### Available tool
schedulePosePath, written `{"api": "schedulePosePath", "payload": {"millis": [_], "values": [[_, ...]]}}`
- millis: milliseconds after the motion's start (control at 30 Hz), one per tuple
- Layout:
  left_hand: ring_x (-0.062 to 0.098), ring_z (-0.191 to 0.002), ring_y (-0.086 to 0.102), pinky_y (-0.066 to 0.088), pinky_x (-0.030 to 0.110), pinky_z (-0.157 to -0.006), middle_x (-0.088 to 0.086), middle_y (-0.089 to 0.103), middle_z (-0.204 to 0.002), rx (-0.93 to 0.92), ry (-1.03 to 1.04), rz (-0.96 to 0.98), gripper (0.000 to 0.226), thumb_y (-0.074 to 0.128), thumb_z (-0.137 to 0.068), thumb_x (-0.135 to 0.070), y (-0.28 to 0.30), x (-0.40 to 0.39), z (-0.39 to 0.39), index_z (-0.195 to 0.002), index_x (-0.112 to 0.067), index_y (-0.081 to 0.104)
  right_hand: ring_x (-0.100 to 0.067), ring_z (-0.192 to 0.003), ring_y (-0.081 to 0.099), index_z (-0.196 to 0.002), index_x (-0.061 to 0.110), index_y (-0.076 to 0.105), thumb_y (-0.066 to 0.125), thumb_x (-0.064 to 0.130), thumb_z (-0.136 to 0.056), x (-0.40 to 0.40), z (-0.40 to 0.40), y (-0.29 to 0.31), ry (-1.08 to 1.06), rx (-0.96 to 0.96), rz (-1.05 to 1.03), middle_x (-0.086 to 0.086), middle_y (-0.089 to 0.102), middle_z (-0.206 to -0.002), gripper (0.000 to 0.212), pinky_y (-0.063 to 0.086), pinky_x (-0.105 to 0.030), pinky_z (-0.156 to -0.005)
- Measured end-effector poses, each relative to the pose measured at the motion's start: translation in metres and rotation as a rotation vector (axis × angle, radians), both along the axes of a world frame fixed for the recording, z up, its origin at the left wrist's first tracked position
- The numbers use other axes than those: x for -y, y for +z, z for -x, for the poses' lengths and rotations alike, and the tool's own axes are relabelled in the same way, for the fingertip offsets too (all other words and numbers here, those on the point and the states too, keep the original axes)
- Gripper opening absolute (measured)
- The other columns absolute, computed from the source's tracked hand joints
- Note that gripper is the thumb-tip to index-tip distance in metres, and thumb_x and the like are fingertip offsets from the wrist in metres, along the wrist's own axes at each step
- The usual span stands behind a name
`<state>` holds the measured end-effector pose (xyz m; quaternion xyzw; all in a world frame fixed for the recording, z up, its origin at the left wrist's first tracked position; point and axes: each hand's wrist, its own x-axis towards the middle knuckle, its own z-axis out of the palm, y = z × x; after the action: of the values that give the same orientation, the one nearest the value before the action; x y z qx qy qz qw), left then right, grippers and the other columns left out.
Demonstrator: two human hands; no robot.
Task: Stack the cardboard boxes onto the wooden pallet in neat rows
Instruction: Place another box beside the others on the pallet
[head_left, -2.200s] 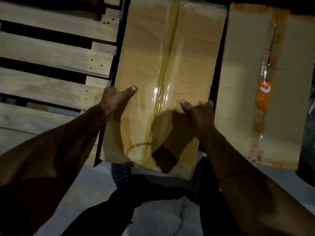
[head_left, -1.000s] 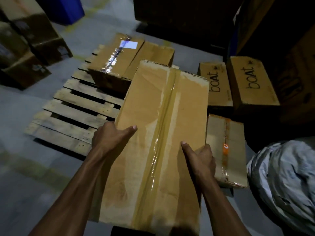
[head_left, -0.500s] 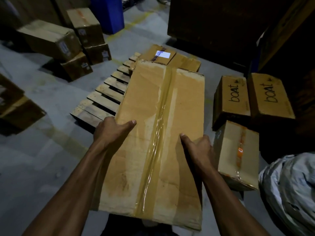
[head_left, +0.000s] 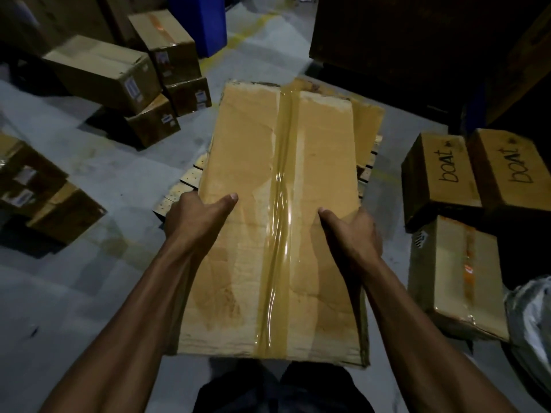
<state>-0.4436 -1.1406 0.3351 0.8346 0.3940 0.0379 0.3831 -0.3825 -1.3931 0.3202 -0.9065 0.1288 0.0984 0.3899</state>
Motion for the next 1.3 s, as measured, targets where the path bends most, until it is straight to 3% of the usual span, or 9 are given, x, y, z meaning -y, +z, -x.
{"api": "schedulePosePath", "payload": {"millis": [100,267,433,633,733,833,967,1300], "values": [[0.028,-0.08,0.066,0.061,0.046,-0.077,0.002,0.069,-0.093,-0.008,0.027,0.0,0.077,0.053,-0.062,-0.087,0.004,-0.037,-0.016,-0.104,-0.023,0.064,-0.029,-0.106,0.056,-0.127,0.019,0.046,0.063,0.072,-0.077,-0.036,-0.019,0.008,0.015,0.014,-0.015,-0.004,0.058,-0.116,0.074,0.047,-0.041,-0.085],[0.031,-0.086,0.066,0.06,0.048,-0.08,0.005,0.069,-0.1,-0.011,0.053,-0.001,0.083,0.054,-0.061,-0.086,0.0,-0.091,-0.055,-0.111,-0.021,0.066,-0.03,-0.11,0.055,-0.126,0.017,0.046,0.063,0.068,-0.079,-0.092,-0.063,0.005,0.032,0.047,-0.016,-0.003,0.056,-0.116,0.072,0.046,-0.04,-0.084],[0.03,-0.085,0.066,0.059,0.049,-0.081,0.004,0.067,-0.097,-0.033,0.008,0.063,0.071,0.058,-0.064,-0.082,-0.013,-0.15,-0.125,-0.104,-0.023,0.059,-0.03,-0.112,0.055,-0.129,0.016,0.045,0.063,0.066,-0.081,-0.15,-0.128,-0.006,0.021,0.031,-0.026,-0.005,0.057,-0.121,0.071,0.041,-0.036,-0.081],[0.034,-0.089,0.067,0.059,0.052,-0.082,0.007,0.066,-0.105,-0.067,0.002,0.096,0.089,0.059,-0.06,-0.084,-0.011,-0.217,-0.221,-0.123,-0.02,0.056,-0.03,-0.112,0.055,-0.128,0.017,0.044,0.064,0.067,-0.08,-0.216,-0.217,-0.01,-0.01,-0.016,-0.061,-0.006,0.057,-0.122,0.072,0.049,-0.048,-0.092],[0.034,-0.09,0.066,0.059,0.052,-0.082,0.007,0.066,-0.106,-0.064,-0.007,0.095,0.097,0.057,-0.055,-0.088,-0.005,-0.243,-0.255,-0.126,-0.021,0.055,-0.029,-0.112,0.055,-0.128,0.016,0.044,0.063,0.067,-0.08,-0.242,-0.247,-0.005,-0.021,-0.022,-0.062,-0.006,0.057,-0.122,0.072,0.048,-0.045,-0.091],[0.033,-0.087,0.066,0.059,0.05,-0.08,0.006,0.066,-0.103,-0.053,-0.027,0.076,0.084,0.058,-0.063,-0.085,-0.002,-0.271,-0.289,-0.12,-0.022,0.058,-0.03,-0.114,0.053,-0.131,0.015,0.046,0.063,0.065,-0.083,-0.269,-0.277,0.001,-0.046,-0.02,-0.047,-0.006,0.057,-0.124,0.071,0.04,-0.035,-0.084],[0.03,-0.083,0.065,0.06,0.05,-0.08,0.004,0.066,-0.096,-0.051,-0.075,0.082,0.057,0.063,-0.076,-0.074,-0.008,-0.308,-0.335,-0.106,-0.026,0.053,-0.03,-0.112,0.054,-0.131,0.014,0.047,0.063,0.065,-0.082,-0.307,-0.311,-0.002,-0.109,-0.024,-0.026,-0.007,0.058,-0.123,0.072,0.037,-0.034,-0.081],[0.033,-0.091,0.064,0.057,0.051,-0.085,0.006,0.065,-0.099,-0.064,-0.299,0.138,0.058,0.061,-0.071,-0.075,-0.016,-0.423,-0.45,-0.1,-0.026,0.053,-0.031,-0.116,0.053,-0.134,0.012,0.045,0.063,0.065,-0.082,-0.42,-0.388,-0.012,-0.281,-0.048,0.019,-0.009,0.057,-0.127,0.076,0.043,-0.039,-0.088]]}}
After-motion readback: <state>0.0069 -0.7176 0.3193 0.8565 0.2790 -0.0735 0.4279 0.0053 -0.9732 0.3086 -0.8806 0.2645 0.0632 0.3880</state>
